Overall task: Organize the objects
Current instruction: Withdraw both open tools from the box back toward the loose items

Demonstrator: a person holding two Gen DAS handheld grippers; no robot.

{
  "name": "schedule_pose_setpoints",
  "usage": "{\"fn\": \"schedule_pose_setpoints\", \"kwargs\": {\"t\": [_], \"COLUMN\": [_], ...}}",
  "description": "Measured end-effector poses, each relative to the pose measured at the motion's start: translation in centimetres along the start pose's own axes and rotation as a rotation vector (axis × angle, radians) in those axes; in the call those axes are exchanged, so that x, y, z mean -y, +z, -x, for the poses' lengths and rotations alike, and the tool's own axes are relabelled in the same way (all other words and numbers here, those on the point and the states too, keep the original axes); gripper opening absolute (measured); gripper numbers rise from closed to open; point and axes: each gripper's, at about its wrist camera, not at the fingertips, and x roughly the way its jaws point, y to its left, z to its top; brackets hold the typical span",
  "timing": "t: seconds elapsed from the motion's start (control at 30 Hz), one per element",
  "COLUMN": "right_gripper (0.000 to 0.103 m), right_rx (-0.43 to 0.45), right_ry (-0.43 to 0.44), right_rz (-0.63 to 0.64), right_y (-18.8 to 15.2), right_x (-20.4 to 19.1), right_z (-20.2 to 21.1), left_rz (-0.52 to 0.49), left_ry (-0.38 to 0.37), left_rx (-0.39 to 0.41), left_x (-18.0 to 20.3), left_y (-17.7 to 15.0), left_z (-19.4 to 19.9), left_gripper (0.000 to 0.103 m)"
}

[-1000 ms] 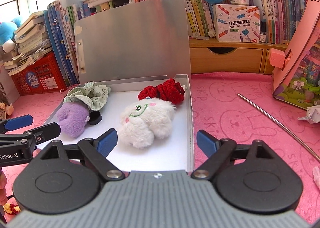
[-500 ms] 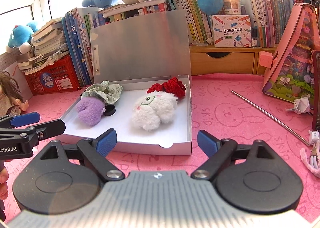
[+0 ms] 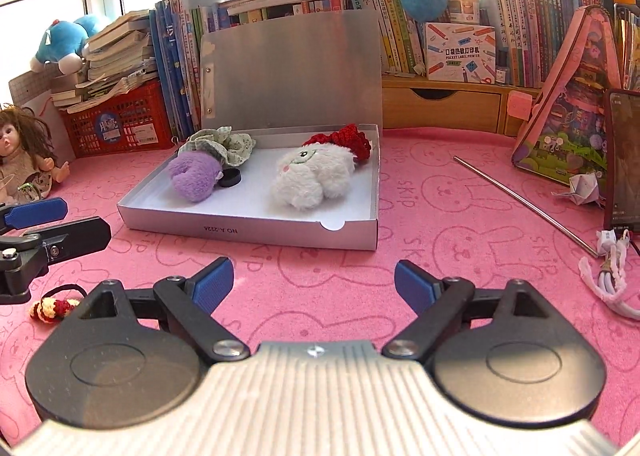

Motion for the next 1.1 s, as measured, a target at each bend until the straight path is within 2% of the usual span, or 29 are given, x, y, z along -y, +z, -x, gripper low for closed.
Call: {"fn": "schedule_pose_setpoints", "kwargs": {"t": [0.2,0.57,0.93,1.1], "right_gripper": [0.093,0.092,0.092,0.092], "right_rx": [0.036,0.046,0.057,0.078], "right_ry": [-0.006,-0.006,-0.006,-0.033], "right_rz": [-0.004,-0.011,-0.015,-0.017], "right_y": [-1.6,-4.1,-6.0,-6.9], "right_x": [-0.1,-0.4,-0.9,-1.1], "right_z": [1.6,3.4,5.1,5.9], "left_rz": [0.004,-0.011,-0.012,-0.048], "left_ry": [-0.028,-0.057,-0.076,-0.081], "left_rx": [-0.004,-0.026,-0.011,-0.003], "left_x": [0.9,1.9,2.4,3.1], "left_y": [-1.7,-4.4,-6.2,-7.1], "left_z": [1.4,2.6,5.0,6.4], "left_gripper": [0.098,0.098,0.098,0.098]}}
